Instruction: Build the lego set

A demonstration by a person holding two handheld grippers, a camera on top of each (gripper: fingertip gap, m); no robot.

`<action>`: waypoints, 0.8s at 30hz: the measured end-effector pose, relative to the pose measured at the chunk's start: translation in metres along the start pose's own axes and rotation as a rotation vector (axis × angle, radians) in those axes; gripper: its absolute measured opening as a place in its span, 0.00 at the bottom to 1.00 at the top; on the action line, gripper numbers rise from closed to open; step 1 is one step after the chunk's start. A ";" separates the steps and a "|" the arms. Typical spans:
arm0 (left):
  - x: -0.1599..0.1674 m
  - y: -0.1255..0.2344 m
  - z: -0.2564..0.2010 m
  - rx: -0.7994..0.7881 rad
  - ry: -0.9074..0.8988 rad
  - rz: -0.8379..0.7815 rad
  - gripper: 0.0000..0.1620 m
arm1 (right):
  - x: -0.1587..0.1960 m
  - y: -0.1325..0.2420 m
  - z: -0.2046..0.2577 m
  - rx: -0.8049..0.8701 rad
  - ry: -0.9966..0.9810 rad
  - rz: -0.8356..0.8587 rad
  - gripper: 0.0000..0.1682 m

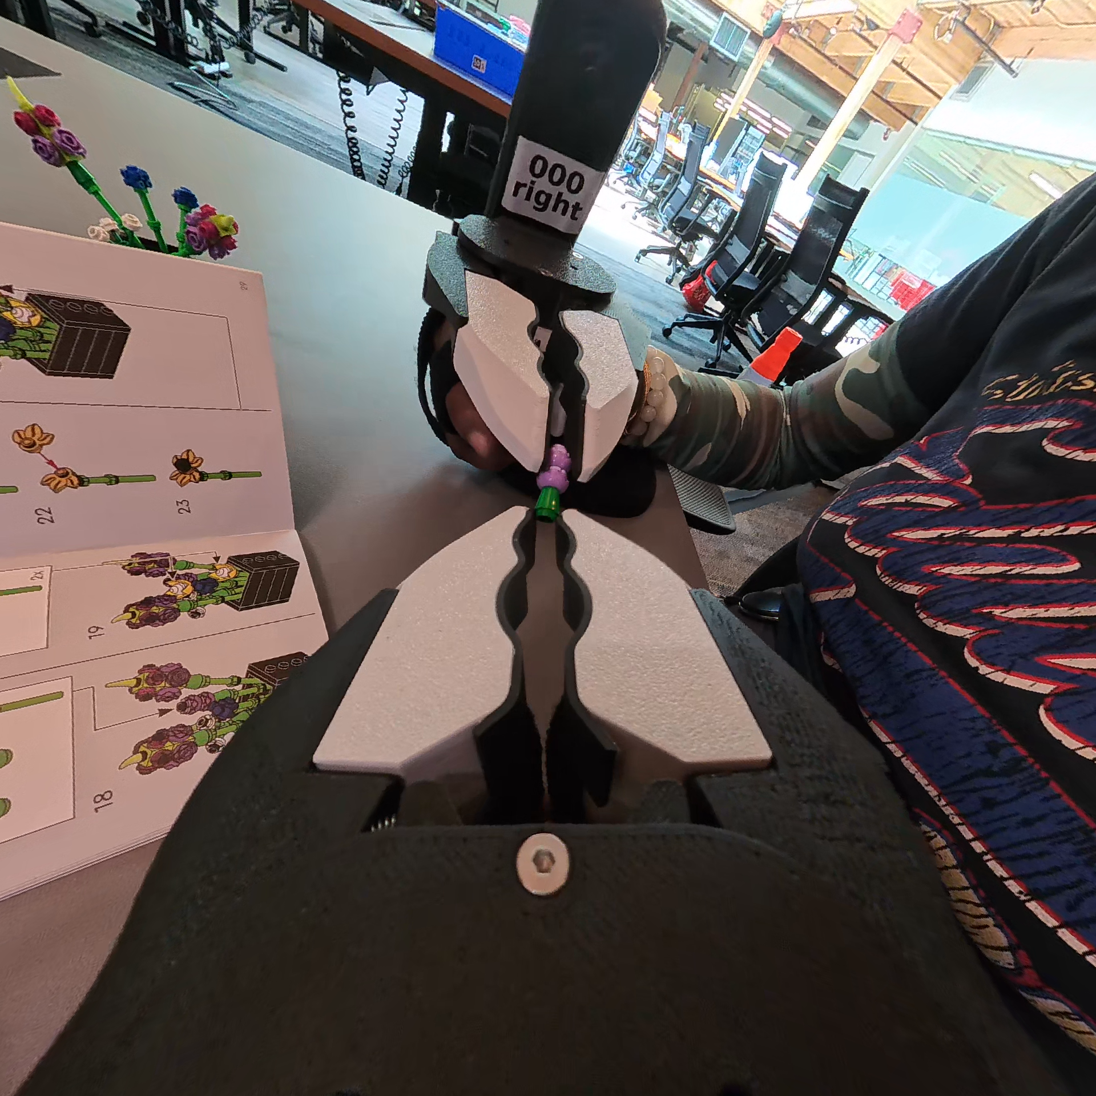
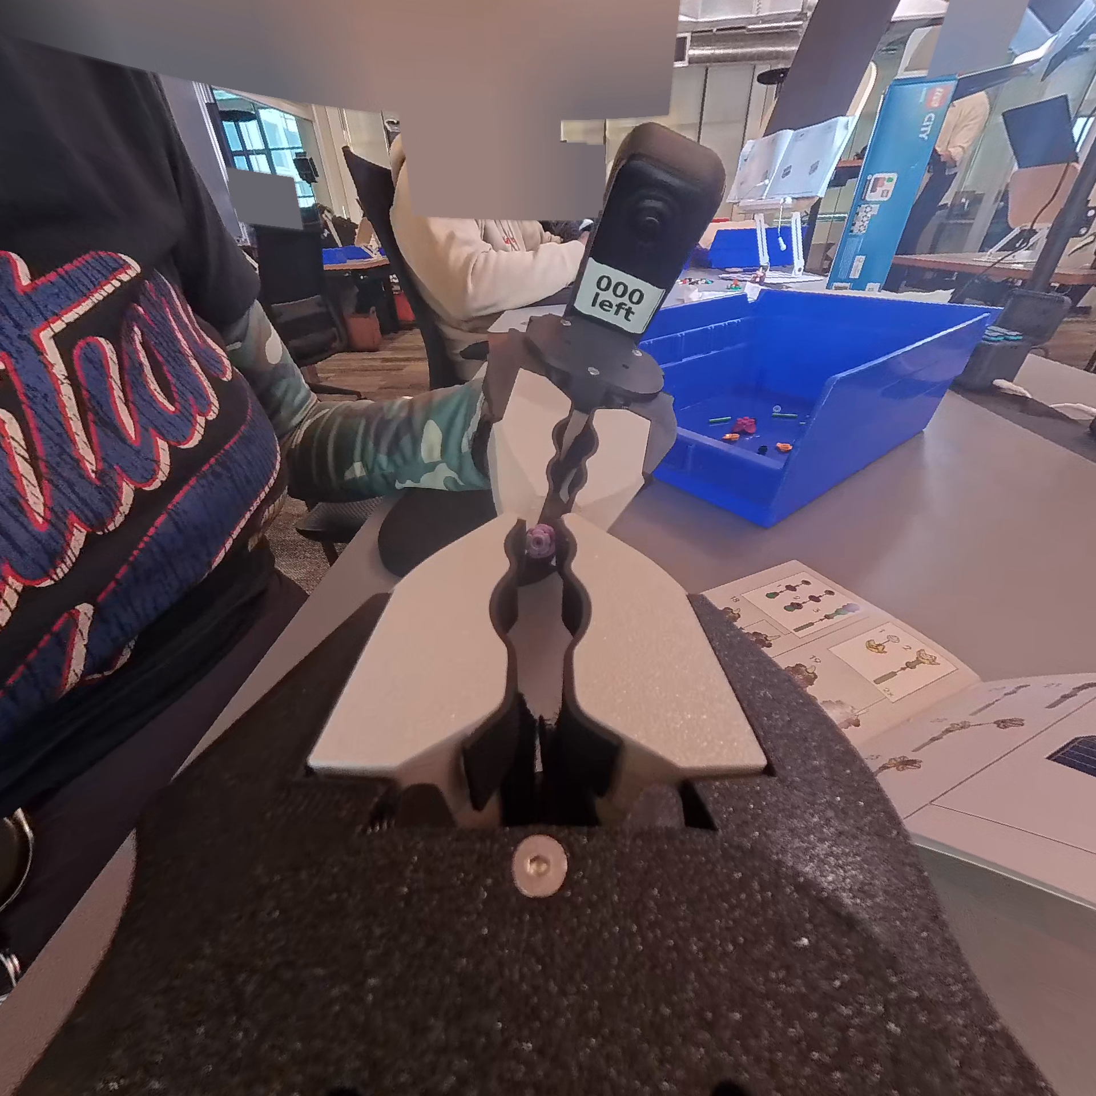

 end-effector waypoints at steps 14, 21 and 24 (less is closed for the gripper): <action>-0.002 0.005 0.005 -0.021 0.044 -0.078 0.04 | -0.006 -0.001 -0.009 0.048 -0.118 -0.154 0.13; -0.003 0.008 0.007 -0.038 0.068 -0.116 0.04 | -0.003 -0.006 -0.008 0.046 -0.125 -0.100 0.13; -0.003 0.007 0.007 -0.043 0.063 -0.126 0.04 | -0.002 -0.008 -0.010 0.064 -0.137 -0.103 0.09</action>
Point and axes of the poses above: each gripper's, where its closed fingertips meet, y back along the fingers, x out of its underside, z = x × y across the jaws, the point moved 10 cm from there along y, back along the fingers, and after that the axes turned 7 degrees about -x, right-handed, at the moved point
